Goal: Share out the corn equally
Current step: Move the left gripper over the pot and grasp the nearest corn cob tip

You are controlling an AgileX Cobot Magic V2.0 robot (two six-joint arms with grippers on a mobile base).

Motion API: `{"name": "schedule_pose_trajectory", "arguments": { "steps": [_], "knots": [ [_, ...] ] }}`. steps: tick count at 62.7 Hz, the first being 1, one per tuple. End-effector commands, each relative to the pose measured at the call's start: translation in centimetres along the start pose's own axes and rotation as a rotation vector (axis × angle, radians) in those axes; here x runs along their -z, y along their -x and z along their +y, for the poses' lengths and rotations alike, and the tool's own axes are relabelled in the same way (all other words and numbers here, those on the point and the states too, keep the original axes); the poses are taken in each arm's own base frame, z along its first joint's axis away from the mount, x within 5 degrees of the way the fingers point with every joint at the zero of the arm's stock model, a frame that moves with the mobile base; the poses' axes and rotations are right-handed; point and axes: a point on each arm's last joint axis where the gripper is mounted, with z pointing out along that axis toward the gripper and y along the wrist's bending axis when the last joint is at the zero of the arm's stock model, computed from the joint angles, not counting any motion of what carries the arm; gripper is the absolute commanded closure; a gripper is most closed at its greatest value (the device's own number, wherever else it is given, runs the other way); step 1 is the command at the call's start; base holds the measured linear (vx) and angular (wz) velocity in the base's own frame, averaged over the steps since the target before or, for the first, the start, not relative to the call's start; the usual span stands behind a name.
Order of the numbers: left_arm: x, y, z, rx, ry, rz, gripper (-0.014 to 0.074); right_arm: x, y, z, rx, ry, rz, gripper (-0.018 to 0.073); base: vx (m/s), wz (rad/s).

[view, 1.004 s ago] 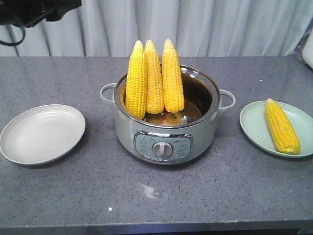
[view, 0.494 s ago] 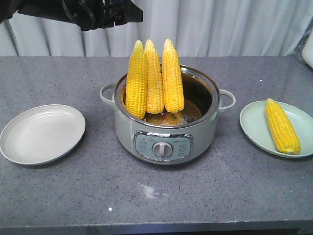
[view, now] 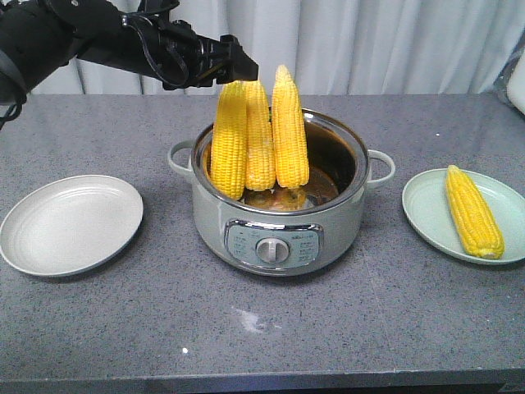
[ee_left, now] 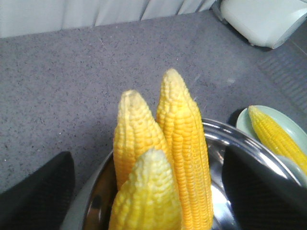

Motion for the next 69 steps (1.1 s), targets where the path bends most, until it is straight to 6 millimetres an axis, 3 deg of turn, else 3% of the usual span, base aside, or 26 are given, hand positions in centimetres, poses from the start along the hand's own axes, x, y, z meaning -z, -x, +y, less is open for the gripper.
{"name": "schedule_pose_trajectory", "arguments": {
  "steps": [1, 22, 49, 52, 58, 69],
  "knots": [
    [2.7, 2.1, -2.1, -0.015, -0.037, -0.112, -0.0003, 1.2, 0.9, 0.1, 0.008, -0.025, -0.091, 0.0568, 0.00, 0.00],
    [1.4, 1.1, -1.5, -0.002, -0.054, -0.033, 0.0089, 1.2, 0.9, 0.1, 0.008, -0.025, -0.092, 0.0568, 0.00, 0.00],
    [2.3, 1.2, -2.2, -0.012, -0.068, -0.019, 0.0563, 1.2, 0.9, 0.1, 0.004, -0.025, -0.091, 0.0568, 0.00, 0.00],
    [3.1, 1.6, -2.7, -0.019, -0.076, -0.035, 0.0606, 1.2, 0.9, 0.1, 0.003, -0.024, -0.090, 0.0568, 0.00, 0.00],
    [5.3, 2.7, -3.9, -0.050, -0.084, -0.084, 0.0605, 1.2, 0.9, 0.1, 0.003, -0.022, -0.086, 0.0568, 0.00, 0.00],
    [12.0, 5.1, -7.8, -0.161, -0.095, -0.214, 0.0605, 1.2, 0.7, 0.2, 0.004, -0.013, -0.067, 0.0568, 0.00, 0.00]
  ]
}}
